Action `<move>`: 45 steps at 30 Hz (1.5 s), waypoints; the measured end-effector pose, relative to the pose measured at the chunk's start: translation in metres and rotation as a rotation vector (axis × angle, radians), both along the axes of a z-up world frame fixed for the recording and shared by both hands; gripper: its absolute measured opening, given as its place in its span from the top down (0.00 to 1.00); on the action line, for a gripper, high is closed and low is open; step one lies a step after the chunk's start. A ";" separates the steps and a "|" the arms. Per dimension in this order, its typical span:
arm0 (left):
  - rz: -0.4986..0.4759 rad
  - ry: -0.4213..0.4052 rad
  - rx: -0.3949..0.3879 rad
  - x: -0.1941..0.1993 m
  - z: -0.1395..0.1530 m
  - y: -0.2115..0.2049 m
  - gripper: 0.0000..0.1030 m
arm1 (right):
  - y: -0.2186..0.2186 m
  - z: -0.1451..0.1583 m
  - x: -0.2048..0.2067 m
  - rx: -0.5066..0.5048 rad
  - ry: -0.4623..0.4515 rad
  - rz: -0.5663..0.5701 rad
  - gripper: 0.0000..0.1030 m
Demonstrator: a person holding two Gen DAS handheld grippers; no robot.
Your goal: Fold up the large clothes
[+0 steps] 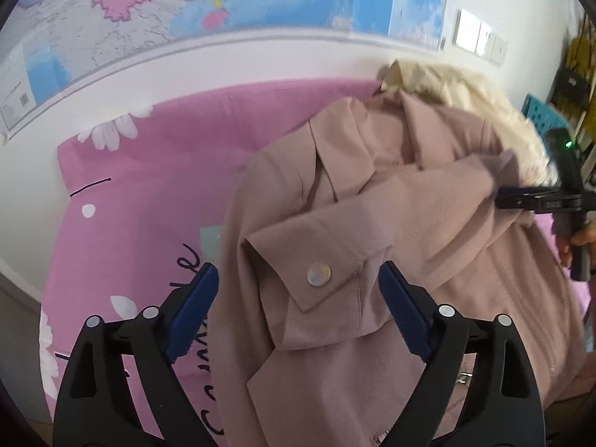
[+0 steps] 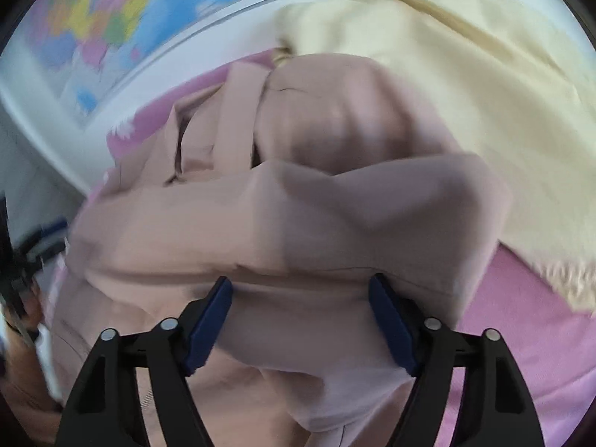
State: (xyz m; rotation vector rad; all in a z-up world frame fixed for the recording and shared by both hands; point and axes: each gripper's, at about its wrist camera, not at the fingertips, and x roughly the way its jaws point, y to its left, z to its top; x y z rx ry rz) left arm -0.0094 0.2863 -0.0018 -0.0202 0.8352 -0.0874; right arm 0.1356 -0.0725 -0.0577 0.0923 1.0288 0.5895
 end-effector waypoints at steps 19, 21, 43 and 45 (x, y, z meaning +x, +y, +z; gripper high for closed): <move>0.061 0.002 0.020 -0.025 -0.002 0.026 0.24 | 0.098 -0.005 0.000 -0.062 -0.037 0.206 0.37; 0.094 0.031 0.023 -0.040 -0.008 0.043 0.24 | 0.095 -0.002 -0.002 -0.064 -0.034 0.193 0.32; 0.005 0.091 -0.048 -0.112 -0.041 0.046 0.97 | 0.110 0.017 -0.047 -0.019 -0.035 0.262 0.24; 0.048 0.058 -0.010 -0.108 -0.022 0.058 0.97 | 0.113 0.020 -0.049 -0.019 -0.043 0.269 0.24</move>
